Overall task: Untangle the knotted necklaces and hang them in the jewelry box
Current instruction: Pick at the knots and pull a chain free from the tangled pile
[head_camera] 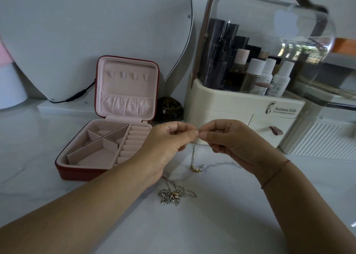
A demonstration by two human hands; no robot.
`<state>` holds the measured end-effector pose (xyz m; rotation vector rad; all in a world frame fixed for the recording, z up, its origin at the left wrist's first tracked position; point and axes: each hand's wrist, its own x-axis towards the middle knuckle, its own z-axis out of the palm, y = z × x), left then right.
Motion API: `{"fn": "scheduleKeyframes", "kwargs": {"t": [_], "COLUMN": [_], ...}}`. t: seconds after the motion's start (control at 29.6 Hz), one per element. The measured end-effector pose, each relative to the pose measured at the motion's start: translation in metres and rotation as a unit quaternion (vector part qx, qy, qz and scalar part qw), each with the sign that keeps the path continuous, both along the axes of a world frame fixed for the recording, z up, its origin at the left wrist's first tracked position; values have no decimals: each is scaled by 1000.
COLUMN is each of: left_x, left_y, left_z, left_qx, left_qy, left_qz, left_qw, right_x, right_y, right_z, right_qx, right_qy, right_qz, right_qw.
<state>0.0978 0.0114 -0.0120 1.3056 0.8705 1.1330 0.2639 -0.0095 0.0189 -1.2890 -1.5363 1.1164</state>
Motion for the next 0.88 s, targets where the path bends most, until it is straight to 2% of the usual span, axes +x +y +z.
{"fn": "scheduleKeyframes", "kwargs": {"t": [0.24, 0.68, 0.88], "left_x": [-1, 6, 6], "left_y": [1, 1, 0], "left_z": [-1, 0, -5], "left_qx": [-11, -60, -65], "left_qy": [-3, 9, 22], "left_qz": [-9, -44, -115], "left_qw": [1000, 997, 991], "right_x": [0, -6, -5], "right_y": [0, -5, -4], "right_z": [0, 5, 3], "right_qx": [16, 20, -1], "right_qy": [2, -121, 17], "right_qz": [-3, 19, 45], "right_qw": [1000, 992, 999]}}
